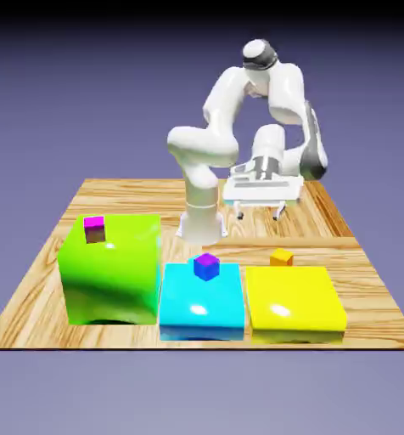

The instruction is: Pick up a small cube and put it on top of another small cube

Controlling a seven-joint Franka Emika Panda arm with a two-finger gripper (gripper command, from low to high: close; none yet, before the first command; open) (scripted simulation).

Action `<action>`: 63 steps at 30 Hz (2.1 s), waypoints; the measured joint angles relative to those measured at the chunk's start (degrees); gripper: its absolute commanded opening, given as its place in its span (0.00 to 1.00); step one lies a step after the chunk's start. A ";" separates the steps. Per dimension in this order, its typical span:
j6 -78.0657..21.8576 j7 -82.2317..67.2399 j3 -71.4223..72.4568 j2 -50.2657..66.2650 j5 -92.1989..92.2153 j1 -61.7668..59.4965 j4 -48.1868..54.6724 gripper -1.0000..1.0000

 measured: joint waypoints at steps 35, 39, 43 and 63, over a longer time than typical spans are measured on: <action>1.83 -7.76 48.12 -14.69 53.89 -21.71 3.27 0.00; 7.48 -7.93 44.93 -6.73 51.38 -18.47 0.69 0.00; 10.79 -6.39 39.44 -0.90 41.41 -19.35 0.25 0.00; 25.31 3.00 16.35 24.53 -5.49 -25.22 -2.06 0.00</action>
